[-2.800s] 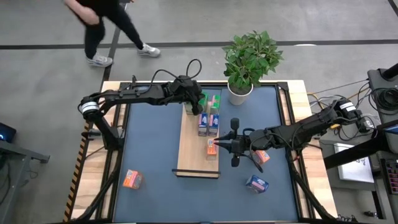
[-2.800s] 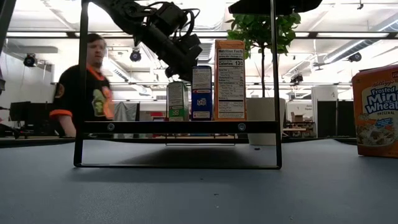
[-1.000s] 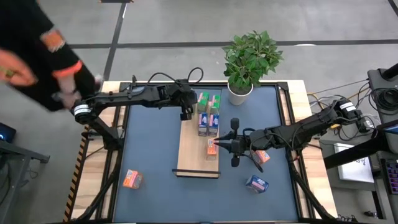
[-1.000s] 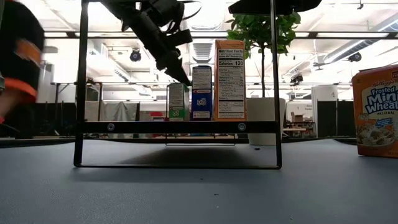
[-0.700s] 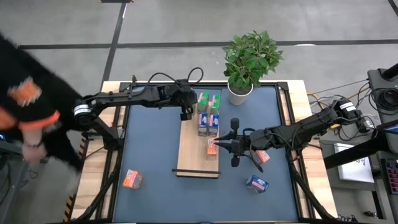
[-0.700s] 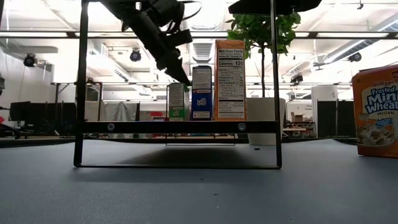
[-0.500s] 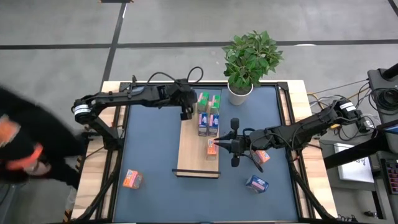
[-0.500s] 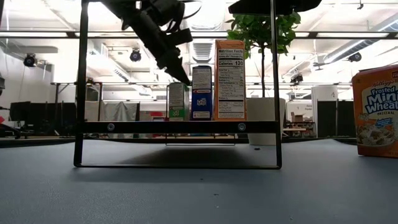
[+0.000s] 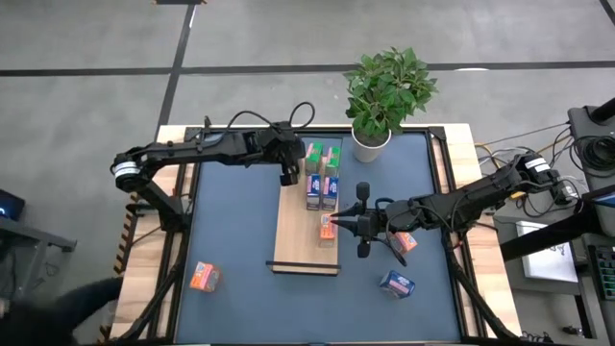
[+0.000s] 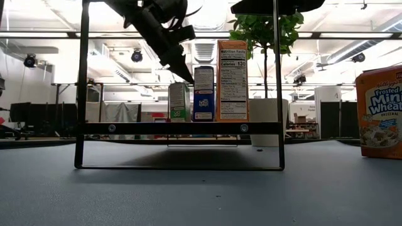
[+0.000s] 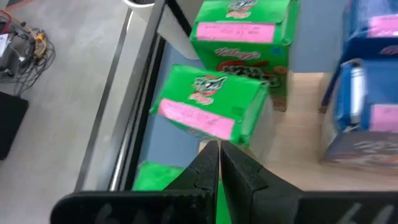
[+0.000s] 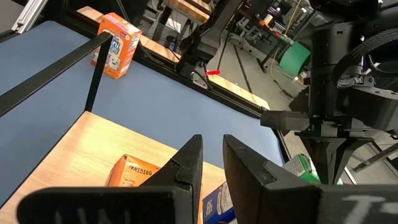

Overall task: Stack cereal on shelf
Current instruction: Adjust the green cereal boxes on the shelf

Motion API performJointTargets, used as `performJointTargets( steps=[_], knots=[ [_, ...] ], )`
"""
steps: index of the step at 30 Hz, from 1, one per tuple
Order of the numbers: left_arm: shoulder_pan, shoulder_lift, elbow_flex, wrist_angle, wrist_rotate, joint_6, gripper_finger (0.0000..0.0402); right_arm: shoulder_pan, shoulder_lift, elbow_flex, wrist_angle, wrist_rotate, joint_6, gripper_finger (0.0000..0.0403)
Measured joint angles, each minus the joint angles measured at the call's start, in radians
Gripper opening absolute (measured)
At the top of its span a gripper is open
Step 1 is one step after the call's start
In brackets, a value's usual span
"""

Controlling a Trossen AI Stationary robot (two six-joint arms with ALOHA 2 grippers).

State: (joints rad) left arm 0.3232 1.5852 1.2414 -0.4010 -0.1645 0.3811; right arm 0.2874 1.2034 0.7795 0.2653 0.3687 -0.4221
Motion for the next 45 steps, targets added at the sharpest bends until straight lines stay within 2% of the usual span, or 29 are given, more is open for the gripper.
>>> performJointTargets(
  steps=[5, 33, 41, 45],
  knots=[
    [-0.004, 0.002, -0.005, 0.001, 0.009, -0.059, 0.0, 0.0, 0.0, 0.0, 0.0, 0.0, 0.0, 0.0054],
    [-0.009, 0.003, -0.009, 0.012, 0.046, -0.081, 0.0, 0.0, 0.0, 0.0, 0.0, 0.0, 0.002, 0.0054],
    [-0.009, 0.015, -0.013, 0.106, 0.045, -0.08, 0.0, 0.0, 0.0, 0.0, 0.0, 0.0, 0.002, 0.0054],
    [-0.009, 0.043, -0.014, 0.102, 0.036, -0.075, 0.0, 0.0, 0.0, 0.0, 0.0, 0.0, 0.003, 0.0054]
  ],
)
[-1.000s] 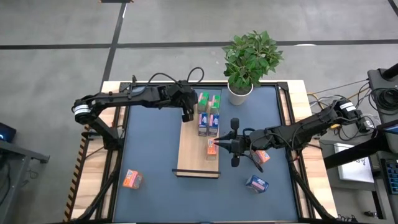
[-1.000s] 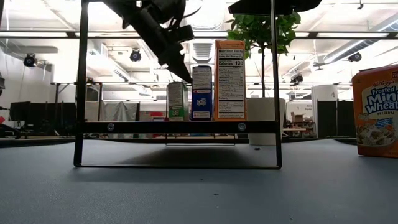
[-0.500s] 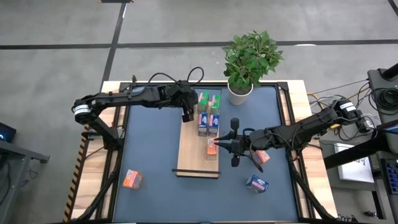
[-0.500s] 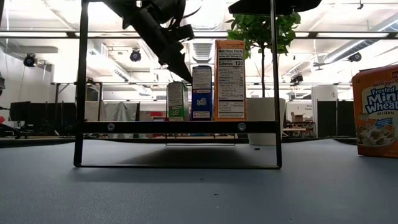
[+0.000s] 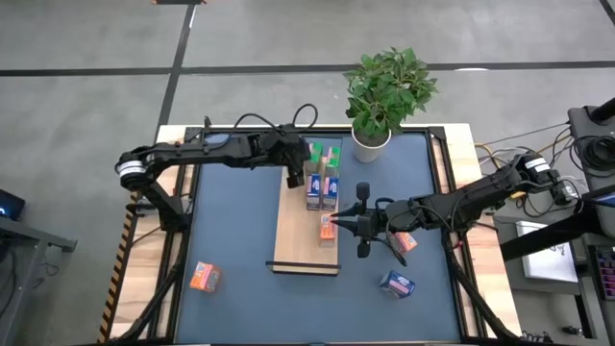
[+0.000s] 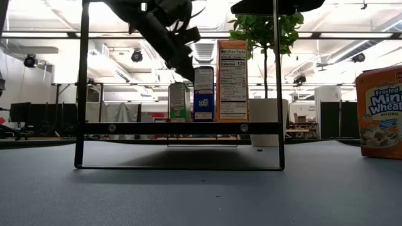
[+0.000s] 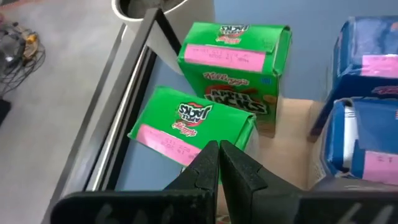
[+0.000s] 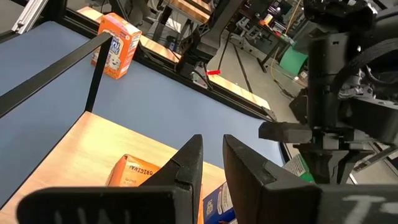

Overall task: Stack cereal on shelf
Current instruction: Adjust the green cereal boxes on the shelf

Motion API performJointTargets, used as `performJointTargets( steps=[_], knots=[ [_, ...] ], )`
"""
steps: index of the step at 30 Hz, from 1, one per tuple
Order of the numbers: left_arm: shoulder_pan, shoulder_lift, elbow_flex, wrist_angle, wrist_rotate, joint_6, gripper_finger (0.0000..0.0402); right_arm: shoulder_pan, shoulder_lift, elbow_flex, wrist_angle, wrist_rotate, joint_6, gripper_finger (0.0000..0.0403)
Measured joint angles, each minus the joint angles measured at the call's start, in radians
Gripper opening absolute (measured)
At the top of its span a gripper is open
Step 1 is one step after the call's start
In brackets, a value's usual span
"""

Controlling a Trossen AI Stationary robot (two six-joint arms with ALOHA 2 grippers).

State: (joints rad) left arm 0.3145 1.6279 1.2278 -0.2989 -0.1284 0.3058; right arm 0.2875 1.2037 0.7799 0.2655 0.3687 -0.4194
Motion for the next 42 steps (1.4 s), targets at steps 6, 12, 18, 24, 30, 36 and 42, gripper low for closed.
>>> performJointTargets(
  steps=[6, 12, 18, 24, 30, 36, 42],
  knots=[
    [0.0, -0.007, 0.0, -0.013, -0.043, 0.0, 0.0, 0.0, 0.0, 0.0, -0.001, 0.0, -0.001, 0.0054],
    [-0.003, -0.018, 0.012, -0.018, -0.04, -0.005, 0.0, 0.0, 0.0, 0.0, -0.001, 0.0, -0.001, 0.0054],
    [-0.004, -0.026, 0.041, -0.113, -0.046, 0.012, 0.0, 0.0, 0.0, 0.0, -0.001, 0.0, -0.001, 0.0054],
    [-0.004, -0.026, 0.039, -0.116, -0.046, 0.01, 0.0, 0.0, 0.0, 0.0, -0.001, 0.0, 0.0, 0.0054],
    [-0.003, -0.024, 0.039, -0.116, -0.047, 0.006, 0.0, 0.0, 0.0, 0.0, 0.0, 0.0, 0.0, 0.0054],
    [0.0, -0.023, 0.026, -0.111, -0.047, -0.001, 0.0, 0.0, 0.0, 0.0, 0.0, 0.0, -0.001, 0.0054],
    [0.0, -0.023, 0.009, -0.102, -0.047, -0.001, 0.0, 0.0, 0.0, 0.0, 0.0, 0.0, -0.002, 0.0054]
  ],
)
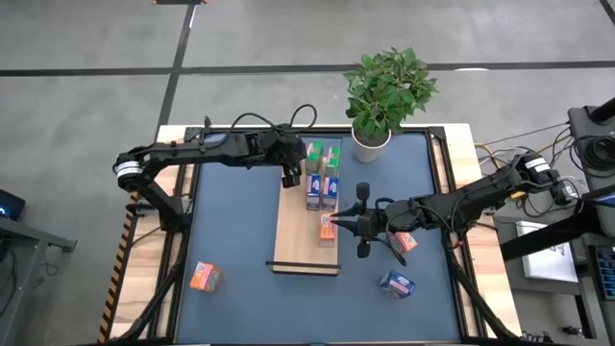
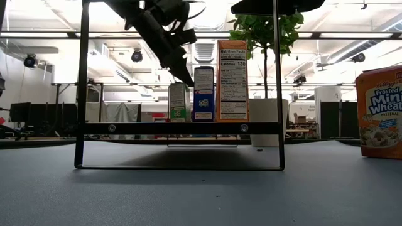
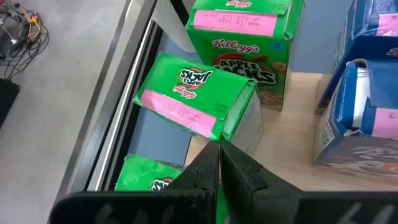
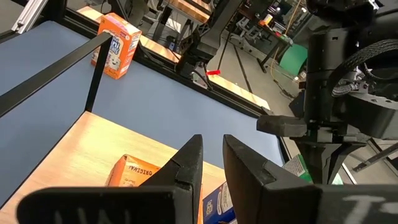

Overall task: Stack cereal on shelf
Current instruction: Adjust the green cereal boxes on the shelf

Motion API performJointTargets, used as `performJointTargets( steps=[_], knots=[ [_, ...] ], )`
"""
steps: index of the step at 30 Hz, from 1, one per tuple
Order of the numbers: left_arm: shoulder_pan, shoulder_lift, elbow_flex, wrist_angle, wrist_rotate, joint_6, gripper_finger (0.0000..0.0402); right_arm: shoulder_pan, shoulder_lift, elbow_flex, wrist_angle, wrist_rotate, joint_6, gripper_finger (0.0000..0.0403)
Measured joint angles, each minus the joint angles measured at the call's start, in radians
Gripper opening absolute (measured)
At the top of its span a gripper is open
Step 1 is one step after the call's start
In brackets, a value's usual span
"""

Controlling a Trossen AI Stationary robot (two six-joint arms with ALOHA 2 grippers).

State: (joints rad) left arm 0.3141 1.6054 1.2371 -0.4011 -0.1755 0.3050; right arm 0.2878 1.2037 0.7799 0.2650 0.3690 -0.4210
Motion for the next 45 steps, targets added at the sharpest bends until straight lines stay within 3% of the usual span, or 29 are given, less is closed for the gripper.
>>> performJointTargets(
  steps=[33, 40, 45],
  knots=[
    [-0.008, -0.016, 0.007, 0.008, 0.061, -0.046, 0.0, 0.0, 0.0, 0.0, 0.0, 0.0, -0.001, 0.0054],
    [-0.087, -0.116, 0.005, 0.001, 0.061, -0.049, 0.0, 0.0, 0.0, 0.0, -0.005, 0.002, 0.007, 0.0054],
    [-0.211, -0.235, -0.066, 0.016, 0.062, -0.053, 0.0, 0.0, 0.0, 0.0, -0.005, 0.074, 0.049, 0.0054]
  ],
)
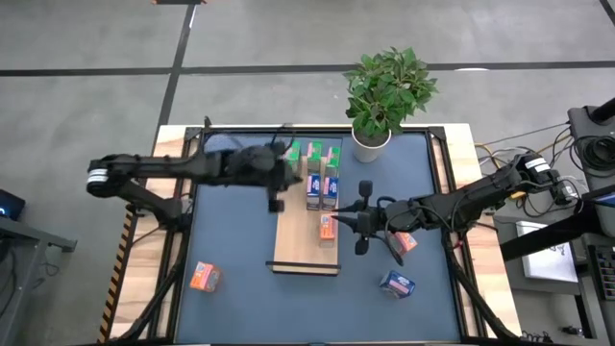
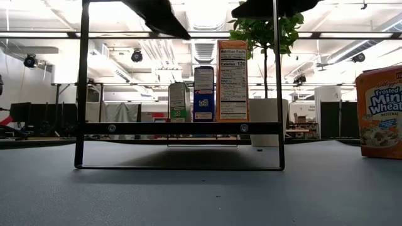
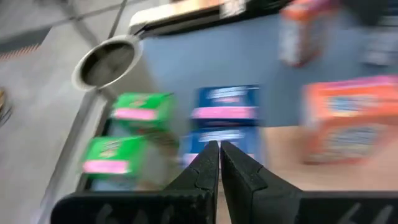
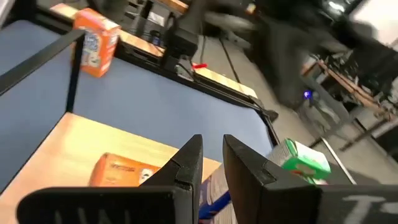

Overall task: Stack cereal on shelf
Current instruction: Adjust the green cereal boxes on the shelf

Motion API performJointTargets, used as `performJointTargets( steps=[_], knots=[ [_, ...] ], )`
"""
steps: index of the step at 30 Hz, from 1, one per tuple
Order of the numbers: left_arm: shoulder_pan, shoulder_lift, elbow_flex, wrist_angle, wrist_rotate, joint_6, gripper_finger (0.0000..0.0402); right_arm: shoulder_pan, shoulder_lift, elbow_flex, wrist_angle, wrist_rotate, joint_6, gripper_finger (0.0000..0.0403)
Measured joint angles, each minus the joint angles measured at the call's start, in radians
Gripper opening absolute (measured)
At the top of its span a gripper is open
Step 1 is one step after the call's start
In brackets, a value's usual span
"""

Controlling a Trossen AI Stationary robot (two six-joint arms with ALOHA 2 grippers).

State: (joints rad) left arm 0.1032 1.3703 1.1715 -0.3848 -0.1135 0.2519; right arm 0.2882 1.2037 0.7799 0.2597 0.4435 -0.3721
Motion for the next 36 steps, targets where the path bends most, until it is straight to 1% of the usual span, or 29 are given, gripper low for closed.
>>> performJointTargets(
  steps=[4, 6, 10, 12, 16, 21, 24, 32, 36],
  knots=[
    [-0.1, -0.099, -0.112, 0.061, -0.005, 0.0, 0.0, 0.0, 0.0, 0.0, 0.001, 0.014, 0.071, 0.0054],
    [-0.135, -0.147, -0.169, 0.079, -0.031, 0.0, 0.0, 0.0, -0.001, 0.0, 0.004, 0.019, 0.125, 0.0054],
    [-0.158, -0.23, -0.281, 0.109, -0.08, 0.004, 0.0, 0.003, -0.003, 0.0, -0.016, 0.028, 0.251, 0.0054],
    [-0.157, -0.263, -0.327, 0.136, -0.087, 0.003, 0.0, 0.006, -0.003, 0.012, -0.071, 0.029, 0.315, 0.0054],
    [-0.156, -0.307, -0.405, 0.192, -0.089, 0.025, 0.0, 0.003, -0.003, 0.08, -0.248, 0.036, 0.449, 0.0054],
    [-0.156, -0.32, -0.433, 0.23, -0.089, 0.054, 0.0, -0.042, 0.003, 0.182, -0.438, 0.106, 0.578, 0.0054],
    [-0.155, -0.317, -0.433, 0.234, -0.089, 0.084, 0.0, -0.097, 0.01, 0.223, -0.5, 0.107, 0.608, 0.0054],
    [-0.154, -0.317, -0.427, 0.237, -0.09, 0.14, 0.0, -0.282, 0.012, 0.229, -0.512, 0.106, 0.591, 0.0054],
    [-0.154, -0.314, -0.427, 0.237, -0.09, 0.14, 0.0, -0.337, 0.047, 0.227, -0.507, 0.105, 0.589, 0.0049]
  ],
)
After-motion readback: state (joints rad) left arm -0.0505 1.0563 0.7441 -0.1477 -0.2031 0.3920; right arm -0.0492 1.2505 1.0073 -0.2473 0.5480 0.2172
